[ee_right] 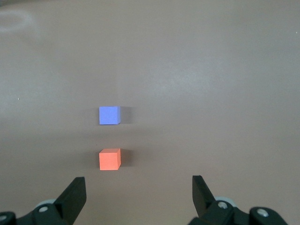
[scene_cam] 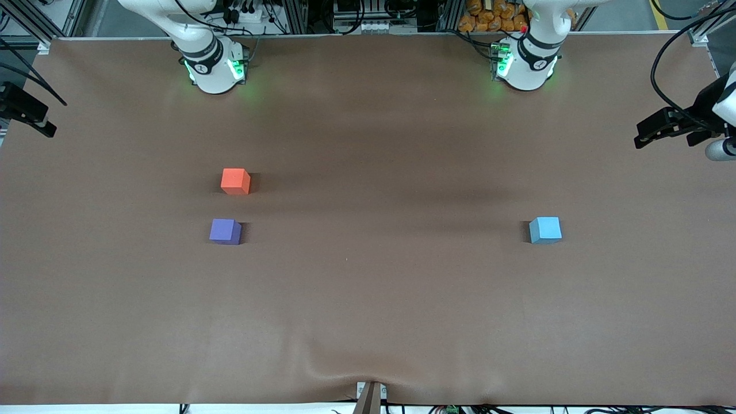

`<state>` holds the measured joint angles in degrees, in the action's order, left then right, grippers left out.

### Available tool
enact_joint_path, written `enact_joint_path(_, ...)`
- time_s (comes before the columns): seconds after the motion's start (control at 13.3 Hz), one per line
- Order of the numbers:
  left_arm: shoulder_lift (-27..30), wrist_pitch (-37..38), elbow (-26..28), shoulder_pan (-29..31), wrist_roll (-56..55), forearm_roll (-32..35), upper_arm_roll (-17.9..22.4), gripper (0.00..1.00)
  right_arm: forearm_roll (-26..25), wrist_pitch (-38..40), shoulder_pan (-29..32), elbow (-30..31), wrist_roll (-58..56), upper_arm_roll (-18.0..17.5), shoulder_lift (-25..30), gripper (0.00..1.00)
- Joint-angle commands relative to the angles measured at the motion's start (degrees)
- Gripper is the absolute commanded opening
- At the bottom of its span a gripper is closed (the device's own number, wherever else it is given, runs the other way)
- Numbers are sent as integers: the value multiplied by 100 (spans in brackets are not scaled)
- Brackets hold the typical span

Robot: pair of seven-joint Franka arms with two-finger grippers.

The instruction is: Place blue block between orange and purple blocks

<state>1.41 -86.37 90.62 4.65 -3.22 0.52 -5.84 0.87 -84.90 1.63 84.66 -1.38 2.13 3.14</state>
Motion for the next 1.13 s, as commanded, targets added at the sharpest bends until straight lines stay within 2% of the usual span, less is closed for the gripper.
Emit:
enact_joint_path(0.0,140,-47,52,80,102,19,-58,100,36,17,136,-38,-64,-90,-7,100)
enact_joint_path(0.3,1,-38,-44,115,198,45,-31,100,36,17,136,-38,-73,-90,-7,100)
enact_joint_path(0.6,-184,-116,192,142,242,-52,-31,100,36,17,144,-38,-73,-90,-7,100)
enact_joint_path(0.83,-141,-887,884,142,286,-52,-40,100,36,17,144,-38,-73,-90,-7,100)
enact_joint_path(0.9,-132,-1230,1244,142,286,-43,-40,100,36,17,144,-38,-73,-90,-7,100)
enact_joint_path(1.05,-1,-2370,2157,142,278,-34,-57,100,37,17,144,-38,-73,-90,-15,100)
